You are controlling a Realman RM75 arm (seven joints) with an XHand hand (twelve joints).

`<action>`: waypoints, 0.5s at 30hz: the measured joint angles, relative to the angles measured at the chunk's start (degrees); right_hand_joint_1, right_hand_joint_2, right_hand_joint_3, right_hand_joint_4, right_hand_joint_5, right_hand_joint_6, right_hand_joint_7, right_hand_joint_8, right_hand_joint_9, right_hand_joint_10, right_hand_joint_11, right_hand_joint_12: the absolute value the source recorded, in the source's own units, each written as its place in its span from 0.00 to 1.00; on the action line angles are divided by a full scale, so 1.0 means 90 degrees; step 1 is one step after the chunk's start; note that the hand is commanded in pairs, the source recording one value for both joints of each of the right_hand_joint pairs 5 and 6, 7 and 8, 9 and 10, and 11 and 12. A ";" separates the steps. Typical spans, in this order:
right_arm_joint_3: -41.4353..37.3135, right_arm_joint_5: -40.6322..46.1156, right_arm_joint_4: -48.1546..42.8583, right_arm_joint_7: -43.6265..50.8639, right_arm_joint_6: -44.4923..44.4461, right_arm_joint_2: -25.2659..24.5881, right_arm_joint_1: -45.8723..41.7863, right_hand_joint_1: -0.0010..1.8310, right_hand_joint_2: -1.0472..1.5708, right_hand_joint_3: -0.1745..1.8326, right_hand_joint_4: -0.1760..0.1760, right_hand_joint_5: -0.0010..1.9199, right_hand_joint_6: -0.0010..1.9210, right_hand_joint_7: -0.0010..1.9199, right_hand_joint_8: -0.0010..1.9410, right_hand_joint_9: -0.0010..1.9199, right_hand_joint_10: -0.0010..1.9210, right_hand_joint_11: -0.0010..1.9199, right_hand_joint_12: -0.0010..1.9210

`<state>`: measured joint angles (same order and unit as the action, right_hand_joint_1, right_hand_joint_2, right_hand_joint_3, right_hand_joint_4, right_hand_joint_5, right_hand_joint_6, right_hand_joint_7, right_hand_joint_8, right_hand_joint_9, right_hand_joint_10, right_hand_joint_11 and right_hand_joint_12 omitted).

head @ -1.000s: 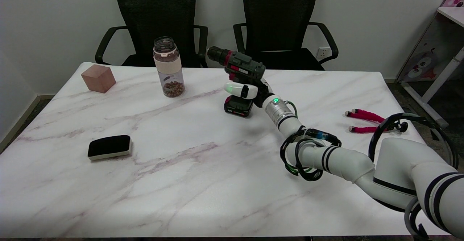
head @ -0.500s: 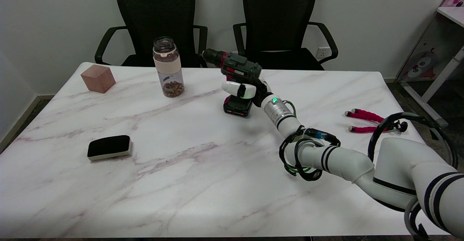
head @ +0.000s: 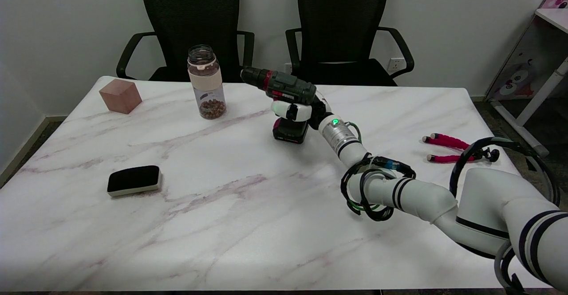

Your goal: Pick up the power screwdriver.

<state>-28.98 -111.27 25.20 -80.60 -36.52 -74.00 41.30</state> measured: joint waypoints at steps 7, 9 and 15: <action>-0.0015 0.0000 -0.0021 0.0000 0.0016 -0.0002 0.0008 0.64 0.42 0.73 1.00 0.27 0.27 0.27 0.26 0.68 0.68 0.61 0.61; -0.0019 0.0004 -0.0026 0.0000 0.0019 -0.0002 0.0012 0.64 0.43 0.73 1.00 0.27 0.27 0.27 0.27 0.69 0.69 0.62 0.62; -0.0034 0.0020 -0.0044 0.0001 0.0040 0.0000 0.0024 0.63 0.46 0.72 1.00 0.29 0.29 0.29 0.29 0.70 0.70 0.64 0.64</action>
<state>-29.28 -111.09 24.80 -80.59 -36.16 -74.00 41.51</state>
